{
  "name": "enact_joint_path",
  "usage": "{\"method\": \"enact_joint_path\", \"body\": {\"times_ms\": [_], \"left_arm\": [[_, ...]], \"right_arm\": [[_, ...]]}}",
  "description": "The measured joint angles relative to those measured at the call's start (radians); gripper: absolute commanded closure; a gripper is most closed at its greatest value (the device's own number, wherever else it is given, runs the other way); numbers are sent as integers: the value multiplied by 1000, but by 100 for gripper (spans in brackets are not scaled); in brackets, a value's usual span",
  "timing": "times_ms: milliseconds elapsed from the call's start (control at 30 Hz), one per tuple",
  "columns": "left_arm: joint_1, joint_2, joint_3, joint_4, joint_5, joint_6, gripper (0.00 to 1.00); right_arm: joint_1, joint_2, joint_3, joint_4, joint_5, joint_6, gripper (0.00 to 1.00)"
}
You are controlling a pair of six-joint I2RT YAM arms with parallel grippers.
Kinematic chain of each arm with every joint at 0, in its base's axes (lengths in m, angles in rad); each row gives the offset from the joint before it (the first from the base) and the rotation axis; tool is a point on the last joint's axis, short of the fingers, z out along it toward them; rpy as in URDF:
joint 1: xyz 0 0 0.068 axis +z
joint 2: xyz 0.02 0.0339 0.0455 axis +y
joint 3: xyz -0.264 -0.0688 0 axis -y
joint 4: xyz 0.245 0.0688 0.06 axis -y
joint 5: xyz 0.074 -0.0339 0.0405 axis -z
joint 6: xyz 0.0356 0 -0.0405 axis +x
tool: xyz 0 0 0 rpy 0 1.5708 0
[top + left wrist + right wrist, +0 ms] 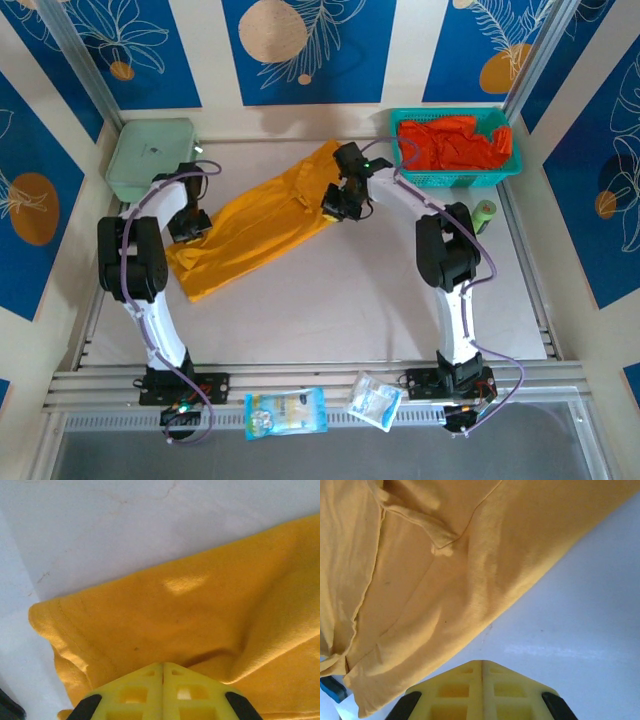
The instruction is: Fold and stack the t-shirts
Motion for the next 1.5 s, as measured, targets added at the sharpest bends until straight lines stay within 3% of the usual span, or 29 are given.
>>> {"method": "enact_joint_path", "body": {"times_ms": [167,433,600,767,1067,1267,1500], "left_arm": [[-16,-62,-102,1,0,0,93],[-110,-217,-247,-3,36,-5,93],[-129,-279,-269,-10,73,-5,92],[-112,-298,-241,-48,34,-5,89],[10,-164,-12,-67,-37,-4,91],[19,-17,-73,-18,-11,-9,94],[-26,-45,-191,5,0,-13,93]], "right_arm": [[14,87,64,0,-1,17,100],[17,236,282,-54,0,12,100],[14,328,441,-96,0,-3,100],[10,441,612,-182,13,-14,100],[29,410,507,-217,86,-21,100],[25,392,477,-212,90,-25,100],[-9,405,492,-208,68,-25,100]]}}
